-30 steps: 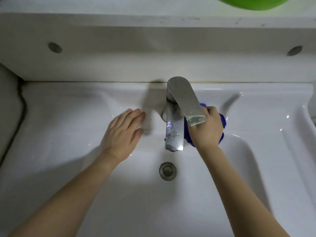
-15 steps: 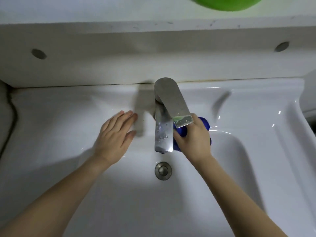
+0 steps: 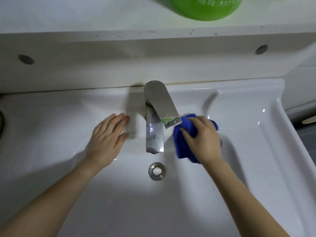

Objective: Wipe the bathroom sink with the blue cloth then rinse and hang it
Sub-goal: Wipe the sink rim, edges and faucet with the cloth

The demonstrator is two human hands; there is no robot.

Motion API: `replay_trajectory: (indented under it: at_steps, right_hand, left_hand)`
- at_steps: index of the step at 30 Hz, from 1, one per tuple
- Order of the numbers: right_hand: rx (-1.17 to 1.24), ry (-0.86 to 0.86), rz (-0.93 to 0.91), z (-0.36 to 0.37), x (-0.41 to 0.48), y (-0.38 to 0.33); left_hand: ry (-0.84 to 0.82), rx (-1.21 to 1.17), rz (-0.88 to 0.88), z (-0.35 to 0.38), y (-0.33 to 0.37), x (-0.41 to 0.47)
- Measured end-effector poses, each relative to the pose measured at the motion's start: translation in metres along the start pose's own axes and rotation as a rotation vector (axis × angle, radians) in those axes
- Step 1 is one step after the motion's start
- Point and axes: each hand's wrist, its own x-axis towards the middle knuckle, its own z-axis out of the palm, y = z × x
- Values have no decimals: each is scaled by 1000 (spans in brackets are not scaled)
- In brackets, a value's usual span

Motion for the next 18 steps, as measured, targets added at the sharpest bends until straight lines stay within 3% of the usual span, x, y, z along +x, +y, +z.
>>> replay_trajectory:
  at_steps: [3, 7, 13, 18]
  right_hand:
    - [-112, 155, 194, -9, 14, 17]
    - [15, 102, 235, 20, 43, -33]
    - [117, -58, -57, 28, -3, -41]
    - [191, -172, 6, 27, -41, -22]
  left_hand:
    - [15, 9, 1, 2, 1, 0]
    - [20, -4, 0, 2, 1, 0]
    - [19, 4, 9, 4, -1, 0]
    - [-55, 7, -8, -2, 0, 2]
